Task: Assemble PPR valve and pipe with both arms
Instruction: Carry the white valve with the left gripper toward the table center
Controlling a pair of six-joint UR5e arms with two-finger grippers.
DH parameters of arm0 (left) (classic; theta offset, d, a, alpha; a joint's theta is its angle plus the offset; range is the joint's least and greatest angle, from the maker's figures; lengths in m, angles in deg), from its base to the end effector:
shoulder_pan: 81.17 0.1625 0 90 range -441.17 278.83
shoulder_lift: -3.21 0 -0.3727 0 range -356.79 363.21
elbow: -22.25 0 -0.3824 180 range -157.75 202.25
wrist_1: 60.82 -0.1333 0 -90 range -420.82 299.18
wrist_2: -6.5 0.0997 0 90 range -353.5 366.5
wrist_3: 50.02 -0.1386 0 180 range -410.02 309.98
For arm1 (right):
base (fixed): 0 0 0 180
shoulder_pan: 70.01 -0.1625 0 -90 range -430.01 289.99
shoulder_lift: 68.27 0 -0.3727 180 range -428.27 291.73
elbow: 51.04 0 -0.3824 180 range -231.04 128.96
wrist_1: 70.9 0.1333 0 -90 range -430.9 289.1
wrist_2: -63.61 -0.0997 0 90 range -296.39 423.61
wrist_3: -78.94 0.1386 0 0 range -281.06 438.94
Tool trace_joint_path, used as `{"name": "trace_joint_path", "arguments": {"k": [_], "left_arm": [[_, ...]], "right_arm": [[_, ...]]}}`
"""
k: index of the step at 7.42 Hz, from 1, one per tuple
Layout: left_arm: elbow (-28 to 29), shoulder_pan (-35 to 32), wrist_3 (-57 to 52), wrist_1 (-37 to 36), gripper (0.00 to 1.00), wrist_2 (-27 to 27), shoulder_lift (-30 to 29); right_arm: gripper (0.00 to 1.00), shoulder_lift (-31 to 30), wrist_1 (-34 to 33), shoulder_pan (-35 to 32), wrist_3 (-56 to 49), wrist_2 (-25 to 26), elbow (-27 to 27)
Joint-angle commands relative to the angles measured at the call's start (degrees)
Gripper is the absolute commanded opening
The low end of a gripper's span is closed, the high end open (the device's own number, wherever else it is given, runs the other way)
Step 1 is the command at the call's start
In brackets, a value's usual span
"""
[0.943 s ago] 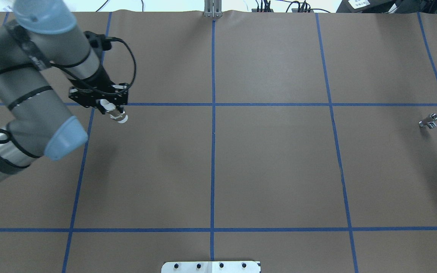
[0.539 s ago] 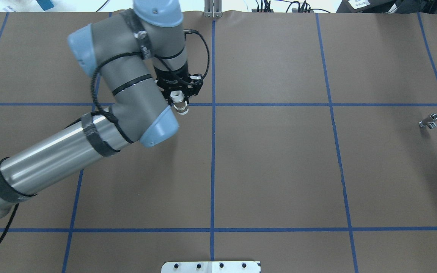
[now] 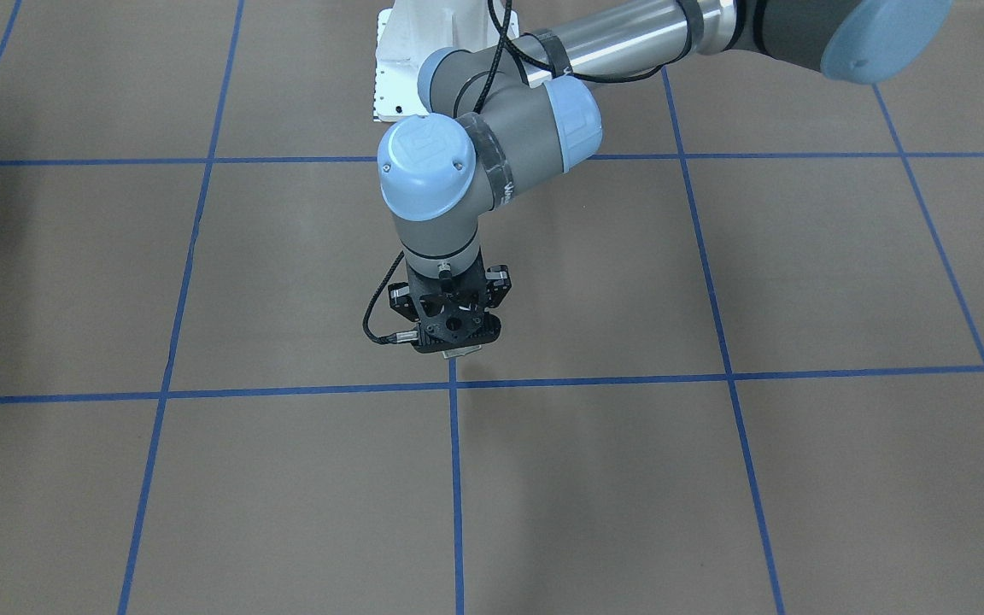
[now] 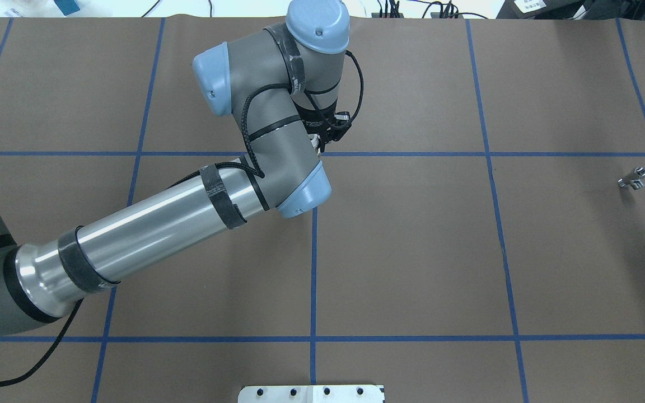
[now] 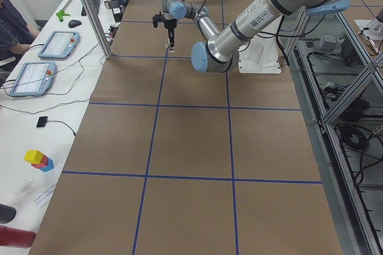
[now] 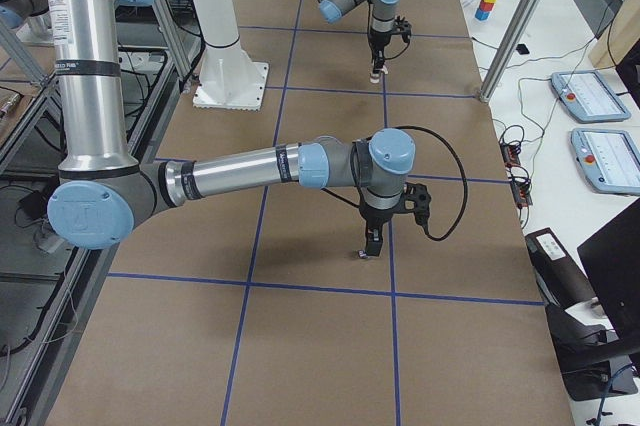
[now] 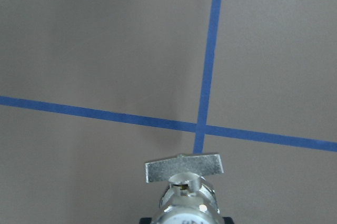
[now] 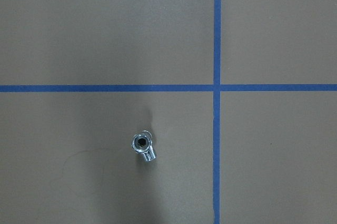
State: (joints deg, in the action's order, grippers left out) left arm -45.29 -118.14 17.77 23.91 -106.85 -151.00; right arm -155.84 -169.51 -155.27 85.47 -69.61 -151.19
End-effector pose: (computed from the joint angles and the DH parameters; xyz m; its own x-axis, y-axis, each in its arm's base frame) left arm 0.5734 -0.5297 0.1131 0.7323 -0.1168 -0.6709 0.0940 0.9931 -0.0703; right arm -0.0027 -0.4970 0.5454 0.7270 0.0063 0.6866 -0.0002 1.0000 -0.0089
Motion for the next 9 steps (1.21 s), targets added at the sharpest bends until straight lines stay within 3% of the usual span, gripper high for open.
{"name": "trace_joint_path", "arguments": {"k": [1,9], "left_arm": [[1.96,0.75,-1.16,0.53,0.00,0.77,-0.30],[3.20,2.52,-2.48,3.08,0.00,0.77,0.31]], "right_arm": [[1.00,0.04,0.00,0.01,0.06,-0.10,0.04],[1.00,0.04,-0.09,0.01,0.15,-1.07,0.39]]}}
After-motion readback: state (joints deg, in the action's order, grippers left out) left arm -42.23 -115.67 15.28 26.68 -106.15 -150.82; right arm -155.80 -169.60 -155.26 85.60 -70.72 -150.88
